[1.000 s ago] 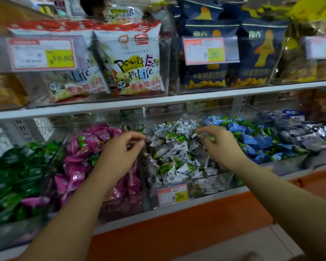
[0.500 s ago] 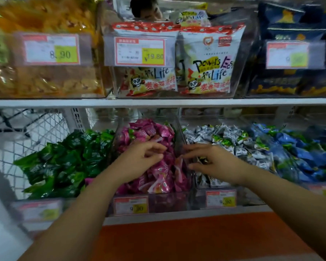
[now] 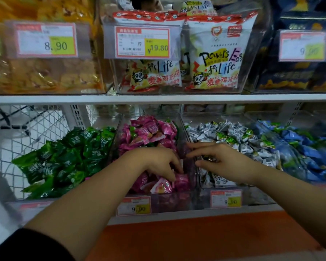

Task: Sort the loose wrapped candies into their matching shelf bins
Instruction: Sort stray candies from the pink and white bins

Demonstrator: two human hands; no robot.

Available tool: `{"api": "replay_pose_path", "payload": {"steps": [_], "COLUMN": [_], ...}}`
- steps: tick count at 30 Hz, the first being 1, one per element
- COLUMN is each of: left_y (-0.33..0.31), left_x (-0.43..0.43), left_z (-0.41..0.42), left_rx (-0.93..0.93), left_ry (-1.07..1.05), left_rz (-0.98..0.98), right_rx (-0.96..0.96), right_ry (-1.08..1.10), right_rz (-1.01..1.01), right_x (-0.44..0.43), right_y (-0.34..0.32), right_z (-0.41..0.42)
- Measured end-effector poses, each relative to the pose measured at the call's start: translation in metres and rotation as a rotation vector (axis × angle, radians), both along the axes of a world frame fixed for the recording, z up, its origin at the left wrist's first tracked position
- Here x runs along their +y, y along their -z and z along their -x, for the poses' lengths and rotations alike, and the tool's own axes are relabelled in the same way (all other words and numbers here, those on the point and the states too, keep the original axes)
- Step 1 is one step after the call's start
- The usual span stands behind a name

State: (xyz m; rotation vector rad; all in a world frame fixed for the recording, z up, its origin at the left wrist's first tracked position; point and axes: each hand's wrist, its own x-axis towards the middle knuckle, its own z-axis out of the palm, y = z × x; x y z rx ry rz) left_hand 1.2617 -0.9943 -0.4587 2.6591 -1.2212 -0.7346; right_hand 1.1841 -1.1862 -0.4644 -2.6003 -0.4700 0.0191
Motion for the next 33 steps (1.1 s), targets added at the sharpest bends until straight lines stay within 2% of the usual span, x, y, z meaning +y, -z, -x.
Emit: {"api": "replay_pose_path", "payload": {"steps": [4, 10, 13, 18, 20, 23, 25, 31, 33], "left_y": [0.008, 0.022, 0.014, -0.008, -0.01, -0.007, -0.011, -0.033, -0.029], "left_x": [-0.001, 0.004, 0.018, 0.044, 0.054, 0.061, 0.06, 0.032, 0.014], "left_z": [0.007, 0.005, 0.0, -0.006, -0.008, -0.007, -0.005, -0.001, 0.001], "left_rx": [-0.029, -0.255, -0.295, -0.586, -0.618, -0.591, -0.511, -0.267, -0.207], "left_ry": [-0.006, -0.037, -0.093, -0.112, -0.118, -0.13, -0.149, -0.177, -0.173], "left_rz": [-0.016, 0.182, 0.262, 0.204, 0.116, 0.001, 0.008, 0.274, 0.303], "right_rx": [0.002, 0.009, 0.012, 0.017, 0.018, 0.018, 0.019, 0.01, -0.001], "right_ry": [0.002, 0.004, 0.0, -0.005, -0.003, -0.004, -0.003, -0.008, -0.01], "right_rz": [0.016, 0.011, 0.01, -0.009, -0.012, -0.016, -0.015, 0.003, -0.001], "right_x": [0.001, 0.0, -0.001, -0.001, -0.001, 0.0, 0.0, 0.0, 0.0], "right_y": [-0.001, -0.001, -0.001, 0.0, 0.0, 0.0, -0.001, -0.001, -0.001], "right_z": [0.0, 0.001, 0.0, 0.0, 0.0, 0.001, 0.002, 0.001, 0.001]}}
